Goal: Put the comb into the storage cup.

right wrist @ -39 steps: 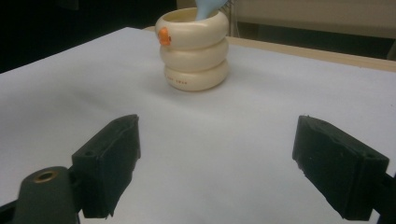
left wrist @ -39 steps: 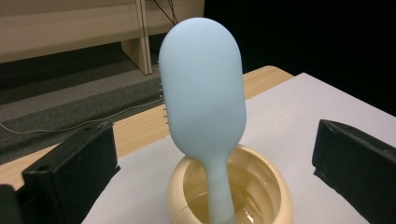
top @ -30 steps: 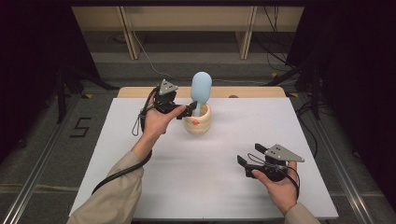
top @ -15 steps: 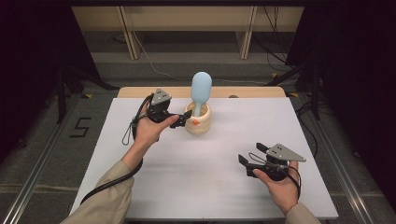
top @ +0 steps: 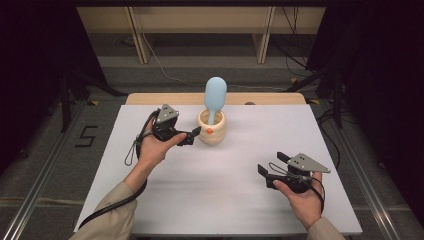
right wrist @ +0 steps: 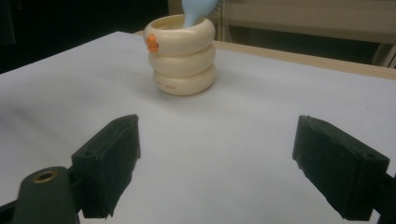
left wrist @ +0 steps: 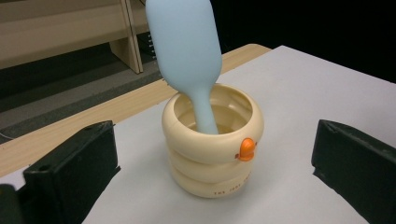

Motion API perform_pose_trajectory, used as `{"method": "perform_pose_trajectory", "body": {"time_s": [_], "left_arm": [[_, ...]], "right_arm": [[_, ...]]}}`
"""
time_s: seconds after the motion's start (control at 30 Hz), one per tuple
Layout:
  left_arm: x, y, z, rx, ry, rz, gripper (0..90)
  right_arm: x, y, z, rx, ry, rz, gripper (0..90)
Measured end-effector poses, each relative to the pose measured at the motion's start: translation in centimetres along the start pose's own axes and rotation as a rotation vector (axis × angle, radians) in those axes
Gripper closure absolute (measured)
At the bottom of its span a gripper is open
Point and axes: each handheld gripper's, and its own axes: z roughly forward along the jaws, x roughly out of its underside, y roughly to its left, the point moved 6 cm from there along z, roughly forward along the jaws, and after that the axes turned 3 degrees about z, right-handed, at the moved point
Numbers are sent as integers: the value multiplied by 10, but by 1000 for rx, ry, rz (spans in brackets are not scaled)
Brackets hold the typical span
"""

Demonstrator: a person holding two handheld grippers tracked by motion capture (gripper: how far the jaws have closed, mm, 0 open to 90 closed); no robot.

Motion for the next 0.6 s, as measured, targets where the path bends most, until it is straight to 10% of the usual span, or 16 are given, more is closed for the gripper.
{"method": "perform_pose_trajectory", "body": {"time_s": [0.6], "left_arm": [[20,0,-18,-4,-8,-1,4]], "right_arm": [[-3,-8,-6,21,-8,3,159]]}}
